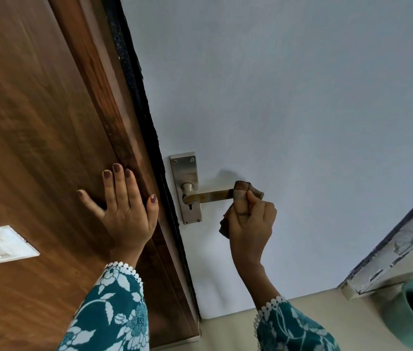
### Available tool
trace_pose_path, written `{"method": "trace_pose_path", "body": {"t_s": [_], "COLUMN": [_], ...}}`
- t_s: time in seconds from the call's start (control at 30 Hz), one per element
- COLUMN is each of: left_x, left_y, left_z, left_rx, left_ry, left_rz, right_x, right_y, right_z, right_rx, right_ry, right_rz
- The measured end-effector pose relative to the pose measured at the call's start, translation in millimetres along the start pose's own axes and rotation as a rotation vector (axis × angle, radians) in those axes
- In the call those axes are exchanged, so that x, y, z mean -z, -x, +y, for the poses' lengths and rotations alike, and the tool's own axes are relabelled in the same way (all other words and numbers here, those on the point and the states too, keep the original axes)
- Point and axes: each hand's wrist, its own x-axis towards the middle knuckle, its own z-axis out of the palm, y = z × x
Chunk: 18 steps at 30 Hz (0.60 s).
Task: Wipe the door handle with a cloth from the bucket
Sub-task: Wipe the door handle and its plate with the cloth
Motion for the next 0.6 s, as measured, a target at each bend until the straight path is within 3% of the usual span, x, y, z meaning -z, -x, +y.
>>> {"method": "trace_pose_path", "body": {"t_s": [0.3, 0.43, 0.6], "left_x": [1.6, 2.2, 2.1], "left_y": [-0.8, -1.1, -0.3], "left_z": [-0.5, -1.0, -0.7], "left_rx": [-0.004, -0.009, -0.001], "left_ry": [0.010, 0.015, 0.014], "left_rz": [0.003, -0.003, -0.003], "right_x": [-22.5, -7.9, 12.4], "right_y": [29.3, 18.0, -6.1], "right_z": [-27.9, -16.2, 6.7], "right_rx": [0.197, 0.168, 0.070], "right_ry": [0.031, -0.030, 0.008], "right_rz": [-0.136, -0.187, -0.104]}}
